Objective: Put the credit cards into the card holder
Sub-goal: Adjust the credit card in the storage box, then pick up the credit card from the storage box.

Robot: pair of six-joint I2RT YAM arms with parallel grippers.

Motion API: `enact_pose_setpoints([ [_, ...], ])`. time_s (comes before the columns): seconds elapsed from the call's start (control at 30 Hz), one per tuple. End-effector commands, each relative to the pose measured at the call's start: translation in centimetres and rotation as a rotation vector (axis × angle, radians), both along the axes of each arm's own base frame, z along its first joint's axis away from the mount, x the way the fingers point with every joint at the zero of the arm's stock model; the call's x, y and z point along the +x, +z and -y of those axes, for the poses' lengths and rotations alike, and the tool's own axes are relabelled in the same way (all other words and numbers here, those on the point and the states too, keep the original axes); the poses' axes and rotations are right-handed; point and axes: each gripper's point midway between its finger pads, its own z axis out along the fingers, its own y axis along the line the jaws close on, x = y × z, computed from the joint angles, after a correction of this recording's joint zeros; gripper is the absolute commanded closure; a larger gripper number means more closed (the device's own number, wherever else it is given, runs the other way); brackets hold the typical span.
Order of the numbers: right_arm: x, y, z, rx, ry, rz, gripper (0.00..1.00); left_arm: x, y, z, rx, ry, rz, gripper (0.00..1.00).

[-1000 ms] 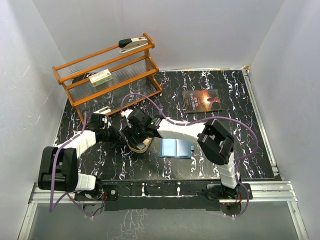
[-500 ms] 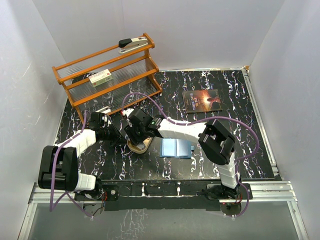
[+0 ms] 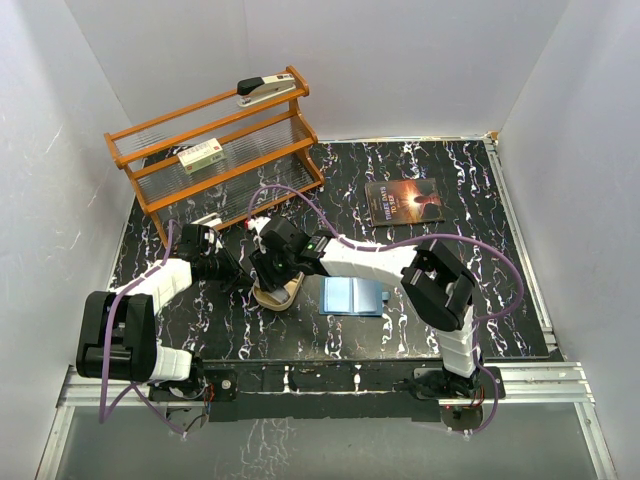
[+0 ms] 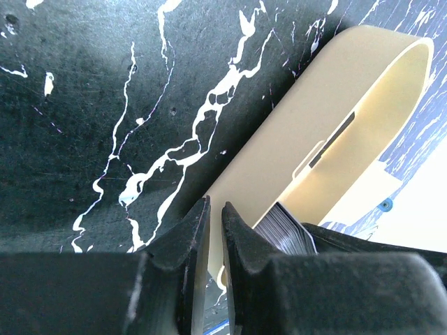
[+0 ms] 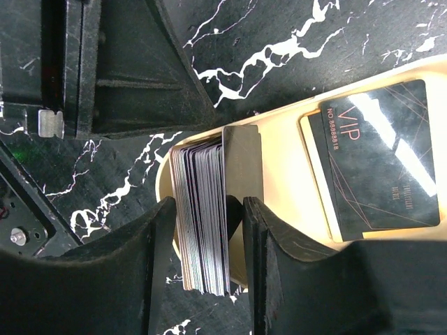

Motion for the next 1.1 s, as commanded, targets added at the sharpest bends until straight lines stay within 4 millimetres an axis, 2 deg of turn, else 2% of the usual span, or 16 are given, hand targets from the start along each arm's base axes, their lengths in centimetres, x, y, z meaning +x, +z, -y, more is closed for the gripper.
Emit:
enact_pose_setpoints([
  [0.0, 0.0, 4.8, -2.0, 0.158, 0.016, 0.04, 0.62, 0.3, 0.8, 0.4, -0.028, -0.015, 0.014, 0.89],
  [0.3, 0.4, 5.2, -1.7, 0.168, -0.007, 0.046, 0.67, 0.5, 0.9, 0.5, -0.031, -0.011, 0.021, 0.89],
  [0.37, 0.5, 5.3, -1.6, 0.175, -0.01, 0.047, 0.68, 0.4, 0.4, 0.5, -0.029, -0.012, 0.0, 0.89],
  [0.53, 0.9, 4.7, -1.2, 0.152, -0.032, 0.044, 0.8, 0.5, 0.4, 0.4, -0.027, -0.01, 0.0, 0.89],
  [0.67, 1.2, 4.7, -0.8, 0.139, -0.055, 0.06, 0.82, 0.6, 0.6, 0.3, -0.02, -0.007, 0.009, 0.89],
  [0.8, 1.9, 4.5, -0.3, 0.121, -0.081, 0.075, 0.9, 1.0, 0.9, 0.0, 0.007, -0.006, 0.025, 0.87],
  [0.93, 2.6, 5.4, 0.4, 0.109, -0.116, 0.113, 0.95, 2.0, 2.9, -0.9, 0.068, -0.019, 0.094, 0.8],
  [1.07, 3.0, 7.2, 1.1, 0.125, -0.151, 0.151, 0.99, 2.9, 4.8, -1.6, 0.121, -0.033, 0.164, 0.76],
])
